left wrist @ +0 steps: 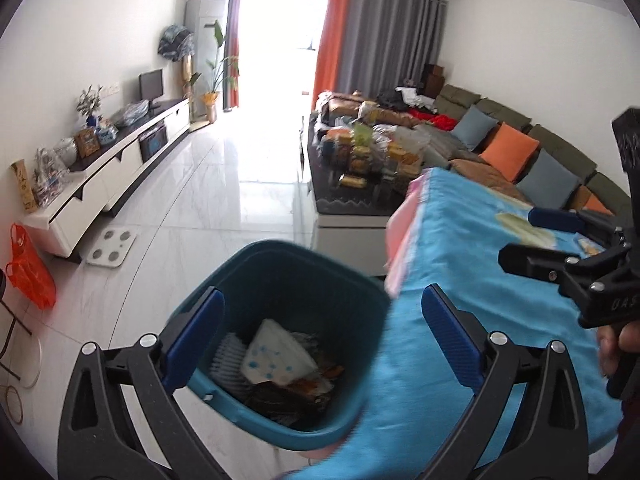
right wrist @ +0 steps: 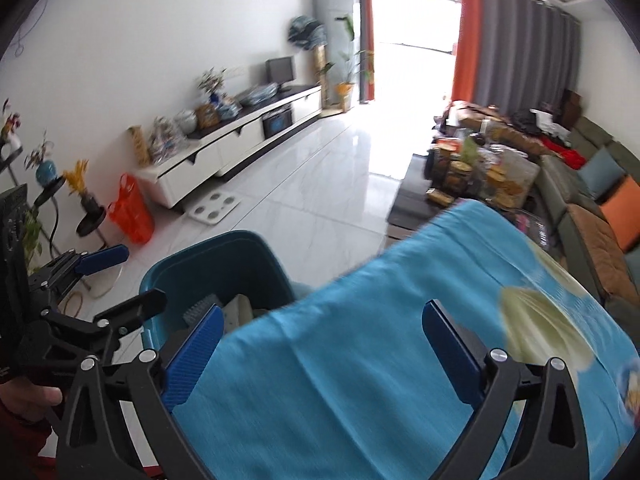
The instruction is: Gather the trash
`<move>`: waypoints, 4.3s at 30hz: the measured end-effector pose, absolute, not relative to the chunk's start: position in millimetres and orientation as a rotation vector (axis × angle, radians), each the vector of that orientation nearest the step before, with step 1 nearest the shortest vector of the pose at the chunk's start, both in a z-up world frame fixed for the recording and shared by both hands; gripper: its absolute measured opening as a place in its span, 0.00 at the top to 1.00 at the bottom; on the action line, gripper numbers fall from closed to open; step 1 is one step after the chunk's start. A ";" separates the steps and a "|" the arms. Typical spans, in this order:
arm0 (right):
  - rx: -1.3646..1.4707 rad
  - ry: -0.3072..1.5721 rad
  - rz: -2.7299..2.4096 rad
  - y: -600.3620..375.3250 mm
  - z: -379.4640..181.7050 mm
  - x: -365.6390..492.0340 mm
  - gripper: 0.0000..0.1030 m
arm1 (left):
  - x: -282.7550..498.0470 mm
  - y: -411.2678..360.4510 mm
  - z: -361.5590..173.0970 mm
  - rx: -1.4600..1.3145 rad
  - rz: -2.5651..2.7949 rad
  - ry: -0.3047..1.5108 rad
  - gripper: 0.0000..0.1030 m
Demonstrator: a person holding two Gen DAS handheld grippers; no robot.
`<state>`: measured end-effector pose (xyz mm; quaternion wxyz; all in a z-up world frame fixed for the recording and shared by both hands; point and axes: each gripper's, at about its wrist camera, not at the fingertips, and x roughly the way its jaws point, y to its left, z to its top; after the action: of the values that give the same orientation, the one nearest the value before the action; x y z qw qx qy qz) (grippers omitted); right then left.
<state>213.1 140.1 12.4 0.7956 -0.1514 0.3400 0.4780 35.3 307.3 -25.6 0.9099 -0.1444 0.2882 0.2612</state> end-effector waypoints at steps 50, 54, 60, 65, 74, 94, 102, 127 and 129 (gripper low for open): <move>0.044 0.359 0.229 -176.6 15.4 101.3 0.07 | 51.0 64.2 55.3 -0.054 0.127 0.287 0.05; 0.029 0.320 0.226 -175.0 13.9 87.3 0.07 | 39.3 59.0 51.9 -0.039 0.104 0.263 0.05; 0.027 0.280 0.213 -172.2 13.2 74.3 0.07 | 26.4 63.6 45.1 -0.059 0.098 0.248 0.05; 0.024 0.250 0.190 -168.0 13.8 64.0 0.07 | 19.1 69.5 40.6 -0.078 0.087 0.234 0.05; 0.029 0.246 0.182 -163.3 6.6 51.9 0.07 | 13.3 71.4 33.0 -0.077 0.047 0.222 0.05; 0.018 0.253 0.179 -162.2 -2.1 55.5 0.07 | 17.2 66.5 28.2 -0.071 0.069 0.218 0.05; 0.013 0.262 0.166 -162.7 -5.1 56.7 0.07 | 20.4 61.3 26.6 -0.055 0.074 0.223 0.05; -0.011 0.262 0.169 -157.0 -4.9 55.2 0.07 | 12.7 62.6 23.7 -0.052 0.058 0.227 0.05; -0.011 0.262 0.168 -156.7 -4.6 54.9 0.07 | 12.4 62.8 23.7 -0.052 0.057 0.227 0.05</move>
<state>54.9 -156.7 -4.6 0.9879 -0.0054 0.1305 0.0836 12.4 62.8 23.7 0.9928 -0.0260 0.1134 0.0285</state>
